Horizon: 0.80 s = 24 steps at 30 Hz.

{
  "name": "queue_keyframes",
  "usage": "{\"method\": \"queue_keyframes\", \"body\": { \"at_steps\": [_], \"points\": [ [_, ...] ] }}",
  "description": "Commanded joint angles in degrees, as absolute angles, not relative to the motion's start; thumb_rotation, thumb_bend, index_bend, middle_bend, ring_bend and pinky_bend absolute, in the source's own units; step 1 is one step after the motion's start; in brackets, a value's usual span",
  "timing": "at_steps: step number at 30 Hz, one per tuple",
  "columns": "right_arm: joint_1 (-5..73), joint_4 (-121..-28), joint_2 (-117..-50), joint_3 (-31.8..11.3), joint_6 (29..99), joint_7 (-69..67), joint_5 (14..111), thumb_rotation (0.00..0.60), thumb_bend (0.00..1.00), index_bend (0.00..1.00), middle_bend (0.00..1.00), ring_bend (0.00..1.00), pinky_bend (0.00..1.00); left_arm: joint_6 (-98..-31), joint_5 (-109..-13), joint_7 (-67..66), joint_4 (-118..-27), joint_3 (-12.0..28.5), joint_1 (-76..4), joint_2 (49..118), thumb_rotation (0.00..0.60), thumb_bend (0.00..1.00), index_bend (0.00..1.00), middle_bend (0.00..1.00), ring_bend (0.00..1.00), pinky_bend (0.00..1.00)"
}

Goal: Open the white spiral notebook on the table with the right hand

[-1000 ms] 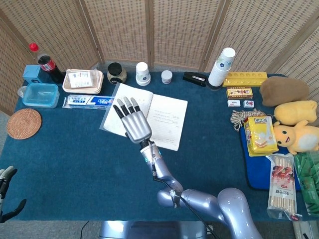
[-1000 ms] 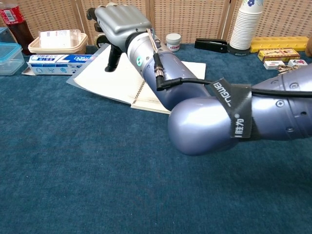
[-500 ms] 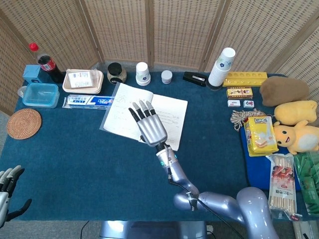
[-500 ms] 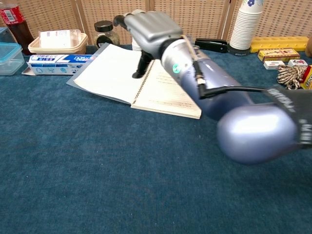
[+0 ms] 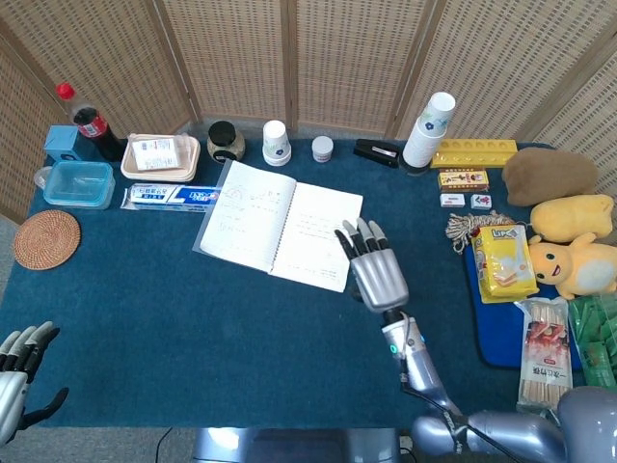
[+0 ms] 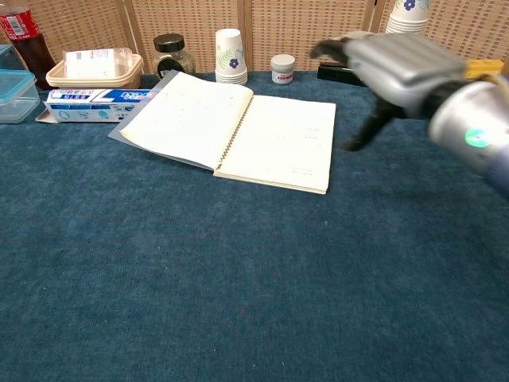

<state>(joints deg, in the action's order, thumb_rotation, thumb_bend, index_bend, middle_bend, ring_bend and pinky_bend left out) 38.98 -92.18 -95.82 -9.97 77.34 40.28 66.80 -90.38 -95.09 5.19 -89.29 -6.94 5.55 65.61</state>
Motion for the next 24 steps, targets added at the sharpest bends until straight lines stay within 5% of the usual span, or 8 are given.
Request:
{"method": "queue_keyframes", "body": {
  "at_steps": [1,24],
  "points": [
    [35.8,-94.3,-93.2,-7.3,80.2,39.6,69.1,0.6,0.14,0.1,0.14,0.05,0.12,-90.3,-95.2,5.1,-89.4,-7.0,5.5,65.6,0.6,0.27,0.12,0.07,0.01,0.0],
    [13.1,-93.0,-84.6,5.7,96.7,31.1,76.6,0.6,0.14,0.12,0.15,0.02,0.11,-90.0,-90.6,1.9,-89.3,-6.1,6.8,65.0,0.6,0.27,0.13,0.07,0.01,0.0]
  ]
}}
